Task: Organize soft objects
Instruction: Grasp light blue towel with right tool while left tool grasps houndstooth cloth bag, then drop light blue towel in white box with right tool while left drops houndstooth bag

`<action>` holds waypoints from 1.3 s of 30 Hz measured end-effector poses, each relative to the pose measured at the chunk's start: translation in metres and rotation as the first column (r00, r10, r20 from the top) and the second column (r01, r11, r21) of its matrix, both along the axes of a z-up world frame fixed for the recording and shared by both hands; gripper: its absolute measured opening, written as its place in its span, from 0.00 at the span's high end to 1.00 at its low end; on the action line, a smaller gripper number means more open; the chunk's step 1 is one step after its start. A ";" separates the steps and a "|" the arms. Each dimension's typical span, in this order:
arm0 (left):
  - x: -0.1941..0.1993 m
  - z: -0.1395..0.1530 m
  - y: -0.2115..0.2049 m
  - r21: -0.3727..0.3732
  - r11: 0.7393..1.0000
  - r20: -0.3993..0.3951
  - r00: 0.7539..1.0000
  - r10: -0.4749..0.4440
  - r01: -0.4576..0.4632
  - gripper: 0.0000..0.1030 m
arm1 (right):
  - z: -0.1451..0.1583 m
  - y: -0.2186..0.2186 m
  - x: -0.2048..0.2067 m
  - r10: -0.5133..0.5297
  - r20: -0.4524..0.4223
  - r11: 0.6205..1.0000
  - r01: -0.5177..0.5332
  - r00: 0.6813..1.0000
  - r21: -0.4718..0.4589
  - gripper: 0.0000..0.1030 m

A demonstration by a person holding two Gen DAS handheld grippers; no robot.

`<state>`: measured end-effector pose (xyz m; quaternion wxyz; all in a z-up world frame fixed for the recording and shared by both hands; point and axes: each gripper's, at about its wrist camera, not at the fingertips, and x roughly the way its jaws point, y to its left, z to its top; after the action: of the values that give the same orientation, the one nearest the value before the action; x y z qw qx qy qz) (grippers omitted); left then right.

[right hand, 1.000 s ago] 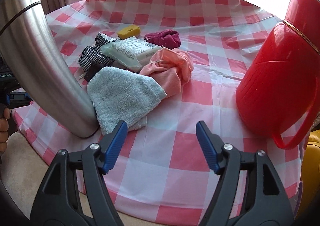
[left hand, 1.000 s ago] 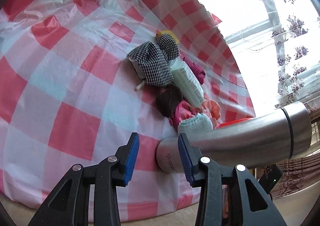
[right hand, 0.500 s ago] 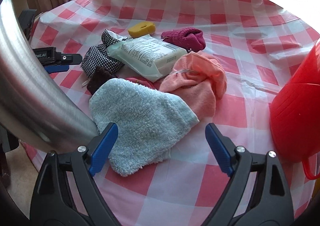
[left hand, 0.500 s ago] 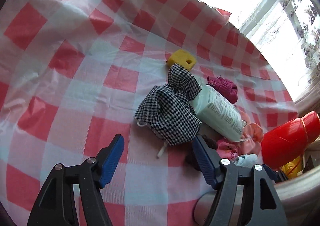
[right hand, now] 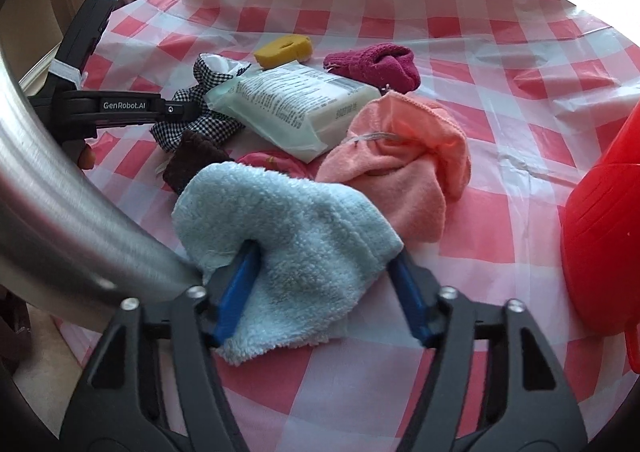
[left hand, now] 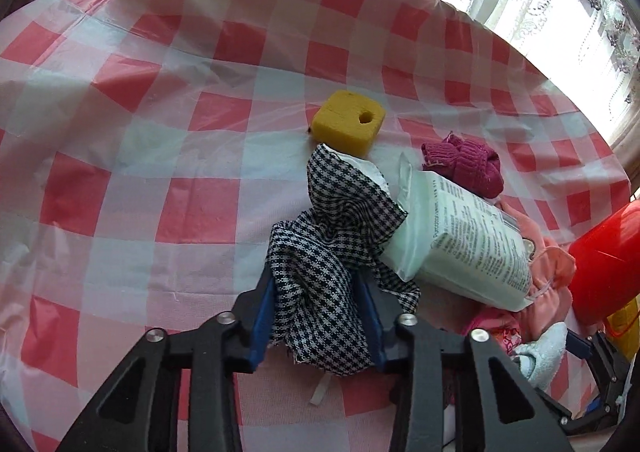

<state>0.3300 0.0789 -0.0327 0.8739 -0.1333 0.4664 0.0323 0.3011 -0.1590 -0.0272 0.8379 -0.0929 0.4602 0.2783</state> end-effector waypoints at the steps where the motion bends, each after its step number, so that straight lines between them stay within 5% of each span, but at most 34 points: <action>1: -0.002 0.001 0.000 -0.004 1.000 0.003 1.000 0.005 -0.005 0.75 | 0.000 0.001 -0.002 0.007 0.000 1.000 -0.007 1.000 0.004 0.49; 6: -0.019 0.010 -0.003 -0.013 1.000 0.034 0.999 0.021 -0.020 0.82 | 0.004 0.001 -0.010 0.013 0.030 1.000 -0.013 0.999 0.004 0.74; 24: -0.106 0.032 0.011 -0.048 0.983 0.110 0.977 0.181 -0.177 0.83 | 0.033 -0.043 -0.051 -0.121 0.142 0.993 0.119 0.982 0.027 0.78; 39: -0.171 0.045 -0.012 -0.001 0.970 0.146 0.960 0.239 -0.242 0.83 | 0.044 -0.063 -0.094 -0.140 0.206 0.990 0.144 0.968 -0.006 0.78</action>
<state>0.1591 0.0666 0.0124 0.8961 -0.1835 0.3817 0.1326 0.2076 -0.2218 0.0167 0.8977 -0.0966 0.3797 0.2017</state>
